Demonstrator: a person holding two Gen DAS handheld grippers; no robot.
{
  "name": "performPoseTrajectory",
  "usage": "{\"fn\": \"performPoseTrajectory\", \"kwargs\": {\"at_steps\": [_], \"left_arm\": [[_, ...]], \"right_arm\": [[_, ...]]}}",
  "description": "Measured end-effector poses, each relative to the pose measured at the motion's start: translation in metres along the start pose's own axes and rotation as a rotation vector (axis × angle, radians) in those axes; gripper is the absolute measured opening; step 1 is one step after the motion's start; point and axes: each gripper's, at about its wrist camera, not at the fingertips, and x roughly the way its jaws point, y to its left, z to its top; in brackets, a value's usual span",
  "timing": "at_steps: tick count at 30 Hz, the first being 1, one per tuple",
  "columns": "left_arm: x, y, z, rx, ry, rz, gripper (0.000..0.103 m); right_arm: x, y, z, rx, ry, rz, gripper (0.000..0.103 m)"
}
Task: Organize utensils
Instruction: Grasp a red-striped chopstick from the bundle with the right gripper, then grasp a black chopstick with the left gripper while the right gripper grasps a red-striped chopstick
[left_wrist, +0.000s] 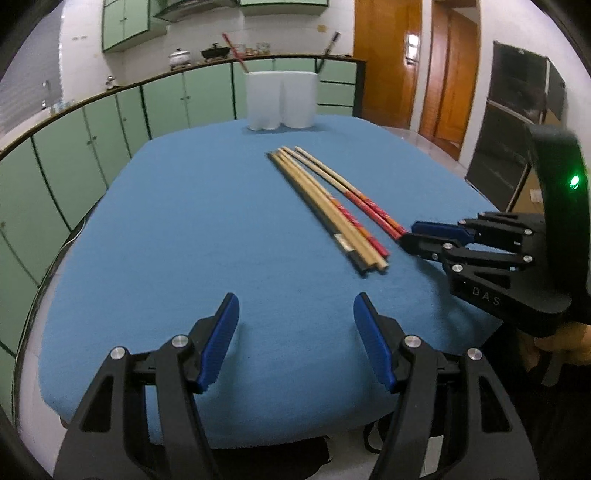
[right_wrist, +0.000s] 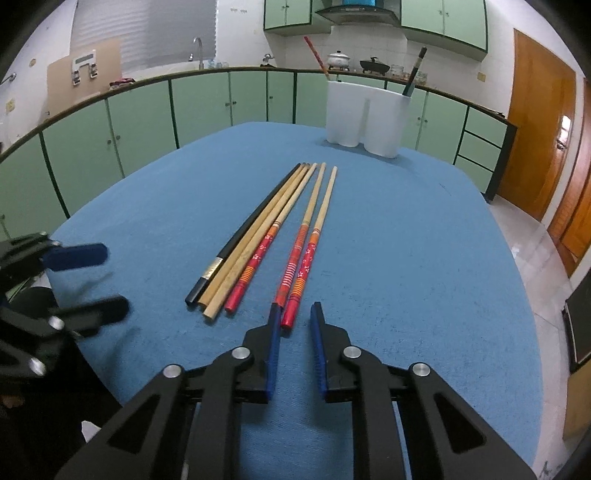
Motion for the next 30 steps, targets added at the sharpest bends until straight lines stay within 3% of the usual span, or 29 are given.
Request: {"fn": "performPoseTrajectory", "kwargs": {"at_steps": [9,21,28,29,30], "left_arm": [[0.021,-0.02,0.007,0.007,0.018,-0.006,0.063],[0.028,-0.005,0.014,-0.082,0.026,0.105,0.068],[0.036,-0.01,0.02,-0.058,0.009,0.087,0.071],[0.038,-0.007,0.022,-0.073,0.005,0.092,0.07],[0.039,-0.004,0.024,-0.093,-0.001,0.096,0.063]], "right_arm": [[-0.001,-0.014,-0.002,0.029,-0.006,-0.018,0.013],[-0.001,-0.025,-0.004,0.058,-0.008,-0.013,0.012],[0.002,-0.025,-0.003,0.061,-0.015,-0.02,0.013],[0.002,-0.024,-0.003,0.065,-0.015,-0.023,0.013],[0.003,-0.024,-0.002,0.072,-0.017,-0.03,0.013]]}}
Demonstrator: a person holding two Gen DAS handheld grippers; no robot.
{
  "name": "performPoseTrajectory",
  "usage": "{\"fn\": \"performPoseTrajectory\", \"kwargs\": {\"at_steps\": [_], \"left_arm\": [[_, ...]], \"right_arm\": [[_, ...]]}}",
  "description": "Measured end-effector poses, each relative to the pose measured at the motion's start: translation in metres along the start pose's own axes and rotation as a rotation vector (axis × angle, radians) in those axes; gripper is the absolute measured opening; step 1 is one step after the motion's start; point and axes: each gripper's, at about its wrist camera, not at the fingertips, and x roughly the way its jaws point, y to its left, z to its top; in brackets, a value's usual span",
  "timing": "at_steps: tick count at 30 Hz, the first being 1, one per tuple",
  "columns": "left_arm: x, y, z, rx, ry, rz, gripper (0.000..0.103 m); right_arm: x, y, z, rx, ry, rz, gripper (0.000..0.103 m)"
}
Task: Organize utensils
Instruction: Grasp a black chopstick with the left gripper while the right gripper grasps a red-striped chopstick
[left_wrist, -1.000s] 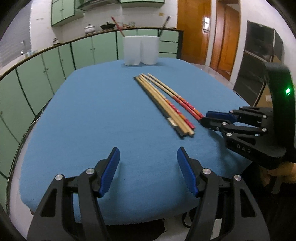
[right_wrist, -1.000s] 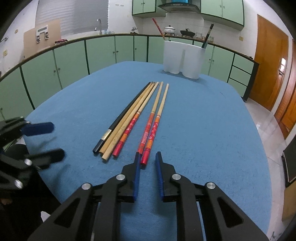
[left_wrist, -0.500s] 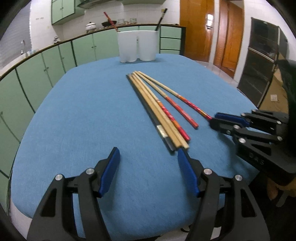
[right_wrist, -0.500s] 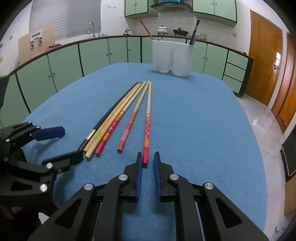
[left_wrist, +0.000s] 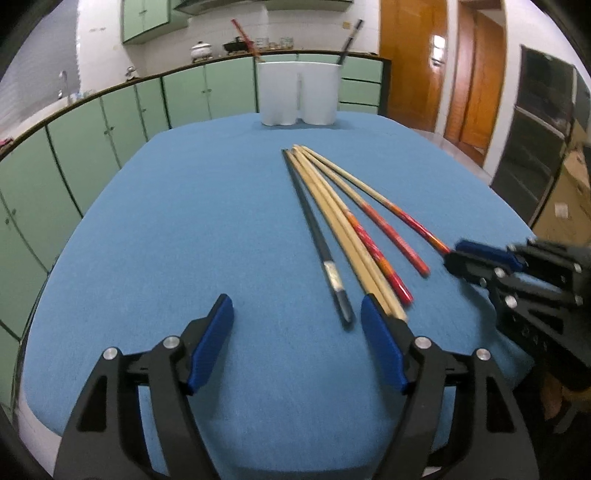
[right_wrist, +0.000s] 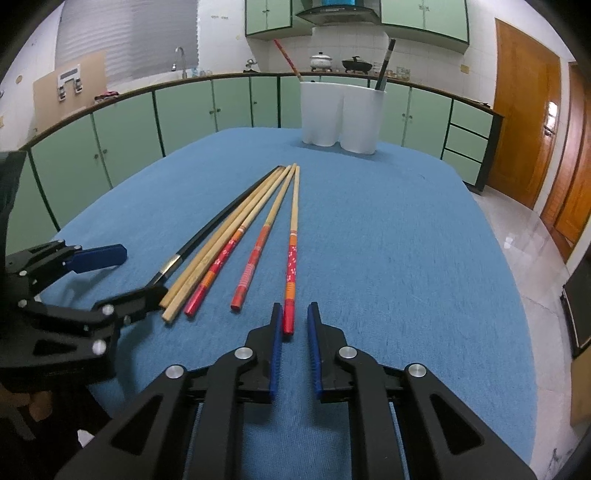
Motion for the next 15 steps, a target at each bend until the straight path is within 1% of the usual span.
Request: {"fn": "performPoseTrajectory", "kwargs": {"at_steps": [1,2,3,4,6,8,10,13,14,15], "left_arm": [[0.001,0.003,0.001,-0.017,-0.005,0.0,0.049],[0.002,0.006,0.002,-0.035,-0.011,0.004,0.042],[0.002,0.008,0.003,-0.049,-0.018,0.012,0.028],[0.002,0.01,0.003,-0.058,-0.023,0.022,0.018],[0.001,0.016,0.001,-0.088,-0.035,0.061,0.013],[-0.002,0.022,-0.002,-0.118,-0.04,0.089,0.012],[-0.005,0.024,-0.004,-0.135,-0.041,0.11,0.012],[-0.006,0.024,-0.004,-0.107,-0.035,0.107,0.013],[-0.006,0.024,-0.002,-0.096,-0.033,0.099,0.015],[-0.005,0.026,0.0,-0.086,-0.03,0.084,0.025]], "right_arm": [[0.001,0.001,0.0,0.006,-0.004,-0.017,0.011],[0.001,0.002,-0.001,0.011,-0.007,-0.031,0.008],[0.0,0.004,-0.002,0.017,-0.013,-0.07,0.007],[0.0,0.004,-0.003,0.024,-0.017,-0.095,0.007],[-0.003,0.003,-0.006,0.055,-0.021,-0.153,0.006],[-0.007,0.001,-0.01,0.088,-0.026,-0.206,0.006],[-0.009,-0.001,-0.012,0.105,-0.026,-0.229,0.006],[-0.013,-0.001,-0.013,0.105,-0.025,-0.206,0.007],[-0.014,-0.001,-0.014,0.101,-0.024,-0.191,0.008],[-0.015,0.0,-0.014,0.095,-0.026,-0.19,0.009]]}}
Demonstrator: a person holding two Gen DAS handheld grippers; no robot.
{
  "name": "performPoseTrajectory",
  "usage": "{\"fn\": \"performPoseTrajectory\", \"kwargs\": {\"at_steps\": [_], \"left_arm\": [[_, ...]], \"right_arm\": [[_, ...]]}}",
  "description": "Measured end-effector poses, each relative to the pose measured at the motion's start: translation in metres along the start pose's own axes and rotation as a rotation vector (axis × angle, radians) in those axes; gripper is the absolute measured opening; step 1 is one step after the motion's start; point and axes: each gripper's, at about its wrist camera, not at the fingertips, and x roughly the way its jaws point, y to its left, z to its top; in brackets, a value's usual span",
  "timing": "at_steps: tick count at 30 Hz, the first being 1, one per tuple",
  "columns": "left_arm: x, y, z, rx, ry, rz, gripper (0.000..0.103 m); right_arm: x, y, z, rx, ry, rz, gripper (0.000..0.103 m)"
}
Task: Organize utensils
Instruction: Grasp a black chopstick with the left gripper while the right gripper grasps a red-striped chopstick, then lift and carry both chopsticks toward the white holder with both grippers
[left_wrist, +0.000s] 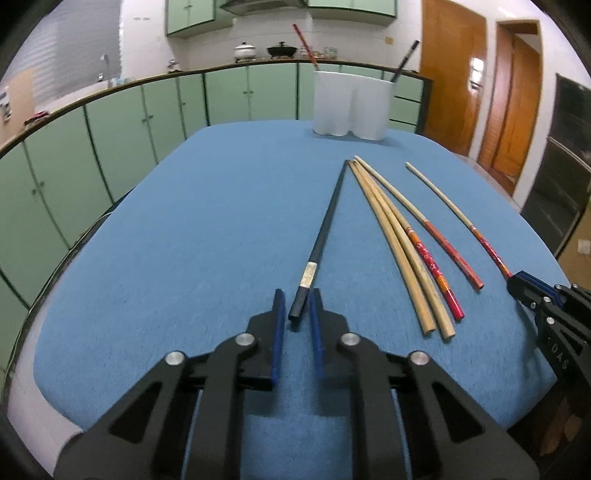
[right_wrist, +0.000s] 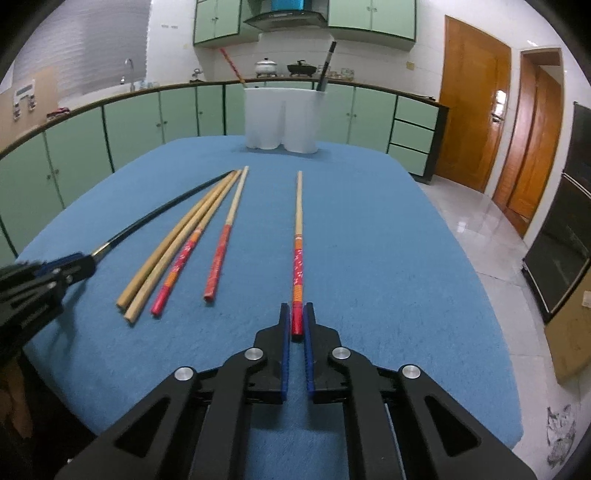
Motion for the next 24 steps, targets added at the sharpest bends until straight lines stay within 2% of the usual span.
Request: {"fn": "performPoseTrajectory", "kwargs": {"at_steps": [1,2,3,5,6,7,8,10,15,17,24], "left_arm": [[0.001,0.001,0.001,0.009,0.002,-0.005,0.041],[0.003,0.003,0.003,0.023,0.001,0.001,0.046],[0.005,0.006,0.004,0.027,0.004,-0.008,0.049],[0.008,0.011,0.005,0.029,0.004,-0.042,0.049],[0.008,0.013,0.006,0.031,0.004,-0.061,0.046],[0.009,0.014,0.006,0.027,0.003,-0.075,0.036],[0.009,0.016,0.006,0.018,-0.001,-0.091,0.032],[0.01,0.019,0.007,-0.006,-0.001,-0.121,0.011],[0.003,0.021,0.002,-0.102,0.002,-0.154,0.006],[-0.003,0.022,0.0,-0.135,0.004,-0.164,0.006],[-0.036,0.02,0.013,-0.142,-0.022,-0.137,0.006]], "right_arm": [[-0.001,0.0,-0.001,-0.005,-0.002,0.002,0.01],[-0.002,0.0,-0.001,-0.006,-0.001,0.006,0.011],[-0.002,0.0,-0.001,-0.005,-0.001,0.008,0.011],[-0.002,0.0,0.0,-0.003,-0.001,0.006,0.012],[-0.002,0.0,0.0,0.0,-0.001,0.005,0.012],[-0.001,0.001,0.0,0.001,-0.003,0.004,0.012],[-0.001,0.001,0.0,0.001,-0.004,0.003,0.013],[0.0,0.004,0.0,-0.003,-0.008,-0.003,0.013],[-0.002,0.009,-0.003,-0.017,-0.018,-0.006,0.013],[-0.003,0.011,-0.003,-0.028,-0.021,0.005,0.009],[-0.026,0.008,0.009,-0.025,-0.065,0.033,0.006]]}}
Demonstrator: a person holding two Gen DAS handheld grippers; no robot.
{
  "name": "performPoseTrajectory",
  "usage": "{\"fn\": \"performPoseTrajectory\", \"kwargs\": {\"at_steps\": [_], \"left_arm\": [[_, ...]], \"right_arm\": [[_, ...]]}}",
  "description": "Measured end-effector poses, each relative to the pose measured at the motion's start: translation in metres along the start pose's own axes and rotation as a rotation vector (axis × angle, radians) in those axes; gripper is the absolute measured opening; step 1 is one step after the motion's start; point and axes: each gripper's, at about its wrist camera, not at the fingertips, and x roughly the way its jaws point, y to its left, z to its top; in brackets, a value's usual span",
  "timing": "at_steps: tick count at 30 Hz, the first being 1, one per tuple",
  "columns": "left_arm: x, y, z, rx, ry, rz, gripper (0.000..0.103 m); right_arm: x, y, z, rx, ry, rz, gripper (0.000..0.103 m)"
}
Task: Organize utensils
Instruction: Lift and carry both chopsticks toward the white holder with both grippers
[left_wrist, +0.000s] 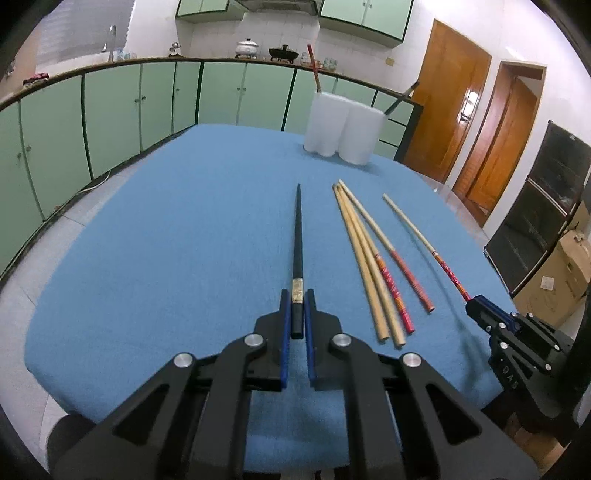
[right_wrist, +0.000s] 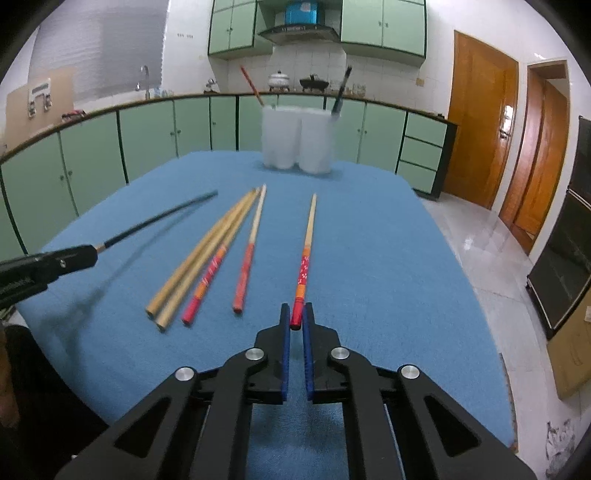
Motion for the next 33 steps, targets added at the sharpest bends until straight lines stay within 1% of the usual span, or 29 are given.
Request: {"fn": "performPoseTrajectory", "kwargs": {"at_steps": [4,6,12,17,20,23,26,33], "left_arm": [[-0.024,-0.004,0.012,0.031,-0.035,0.008,0.006],[-0.036,-0.006,0.021,0.048,-0.054,0.007,0.006],[-0.073,-0.007,0.06,0.085,-0.106,-0.018,0.006],[-0.088,-0.007,0.088,0.101,-0.098,-0.057,0.006],[-0.088,-0.007,0.104,0.12,-0.074,-0.066,0.006],[-0.082,-0.008,0.118,0.129,-0.039,-0.083,0.006],[-0.073,-0.006,0.129,0.136,0.0,-0.095,0.006],[-0.065,-0.004,0.158,0.155,0.051,-0.111,0.006]], "right_arm": [[-0.026,-0.005,0.018,0.025,-0.016,0.022,0.006],[-0.042,-0.01,0.034,0.036,-0.028,0.035,0.006],[-0.082,-0.025,0.091,0.022,-0.053,0.068,0.006],[-0.1,-0.035,0.14,-0.006,-0.052,0.09,0.006],[-0.096,-0.036,0.163,-0.021,-0.027,0.103,0.006],[-0.084,-0.033,0.176,-0.038,0.007,0.111,0.006],[-0.074,-0.032,0.187,-0.06,0.032,0.106,0.006],[-0.061,-0.038,0.21,-0.058,0.091,0.121,0.006]]}}
